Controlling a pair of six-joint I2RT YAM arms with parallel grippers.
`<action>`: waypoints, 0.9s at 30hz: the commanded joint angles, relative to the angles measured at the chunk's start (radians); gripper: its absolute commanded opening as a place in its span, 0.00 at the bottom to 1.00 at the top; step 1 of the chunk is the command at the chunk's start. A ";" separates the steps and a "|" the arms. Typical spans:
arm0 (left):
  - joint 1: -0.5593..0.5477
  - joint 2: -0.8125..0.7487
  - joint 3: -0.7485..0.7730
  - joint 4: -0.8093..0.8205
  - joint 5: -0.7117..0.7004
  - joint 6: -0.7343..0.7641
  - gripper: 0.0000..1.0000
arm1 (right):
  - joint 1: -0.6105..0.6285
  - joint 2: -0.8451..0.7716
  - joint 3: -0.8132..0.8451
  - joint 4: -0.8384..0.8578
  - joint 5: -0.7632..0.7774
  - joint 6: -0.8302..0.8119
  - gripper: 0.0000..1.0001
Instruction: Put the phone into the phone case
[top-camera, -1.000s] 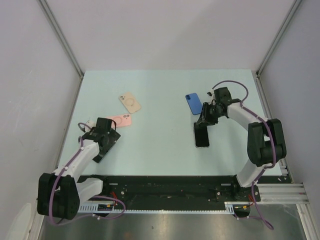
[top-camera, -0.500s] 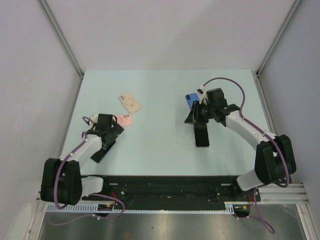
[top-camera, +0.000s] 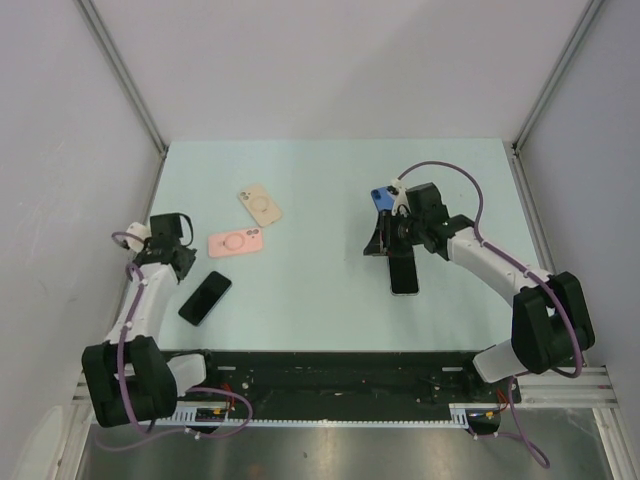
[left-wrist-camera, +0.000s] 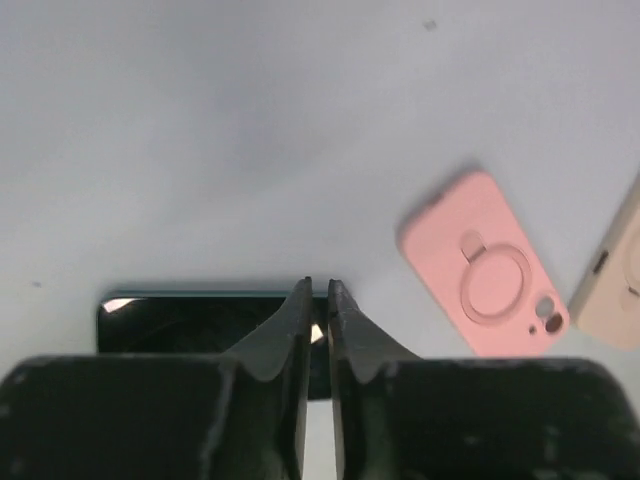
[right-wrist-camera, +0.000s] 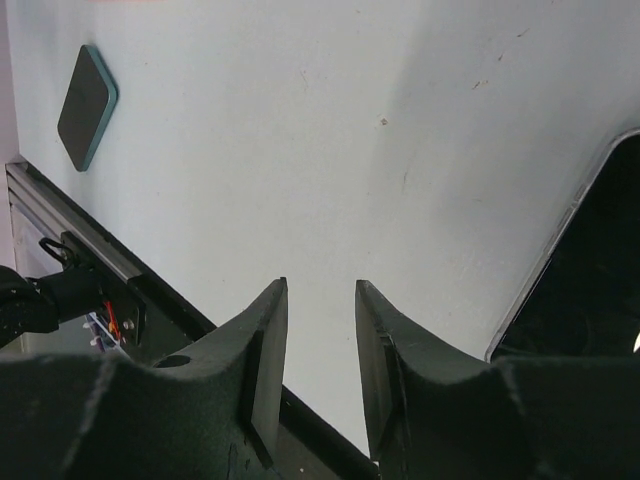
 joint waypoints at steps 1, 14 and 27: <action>0.069 0.023 0.068 -0.122 -0.173 0.005 0.01 | 0.009 -0.040 -0.018 0.059 -0.021 0.001 0.38; 0.110 0.341 0.064 -0.159 -0.081 -0.052 0.00 | 0.006 -0.043 -0.041 0.099 -0.082 -0.002 0.38; 0.040 0.272 -0.122 -0.105 0.261 -0.010 0.00 | -0.032 -0.039 -0.049 0.097 -0.087 -0.013 0.37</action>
